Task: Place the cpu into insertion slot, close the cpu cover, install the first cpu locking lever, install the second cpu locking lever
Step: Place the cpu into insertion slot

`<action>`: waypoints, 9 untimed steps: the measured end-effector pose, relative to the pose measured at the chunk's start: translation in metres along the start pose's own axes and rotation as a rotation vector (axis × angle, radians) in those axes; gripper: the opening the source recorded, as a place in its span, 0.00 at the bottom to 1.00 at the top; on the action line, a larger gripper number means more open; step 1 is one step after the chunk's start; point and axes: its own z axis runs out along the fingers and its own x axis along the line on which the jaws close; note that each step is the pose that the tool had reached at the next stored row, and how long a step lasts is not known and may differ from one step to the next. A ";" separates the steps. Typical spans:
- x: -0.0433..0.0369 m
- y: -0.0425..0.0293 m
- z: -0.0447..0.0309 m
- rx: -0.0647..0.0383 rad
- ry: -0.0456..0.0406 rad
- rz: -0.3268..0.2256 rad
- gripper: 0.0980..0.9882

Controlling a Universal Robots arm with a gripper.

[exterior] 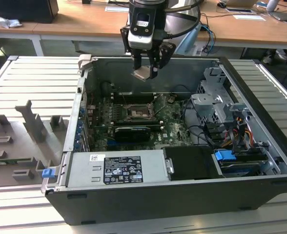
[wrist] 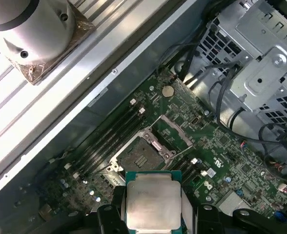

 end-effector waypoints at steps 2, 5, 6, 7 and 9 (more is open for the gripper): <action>0.0000 0.0000 0.0002 -0.001 -0.0027 0.030 0.50; 0.0000 0.0000 0.0006 -0.001 -0.0060 0.068 0.50; 0.0000 0.0000 0.0008 -0.002 -0.0071 0.080 0.50; 0.0000 0.0000 0.0009 -0.002 -0.0084 0.095 0.50; 0.0000 -0.0001 0.0018 -0.003 -0.0134 0.152 0.50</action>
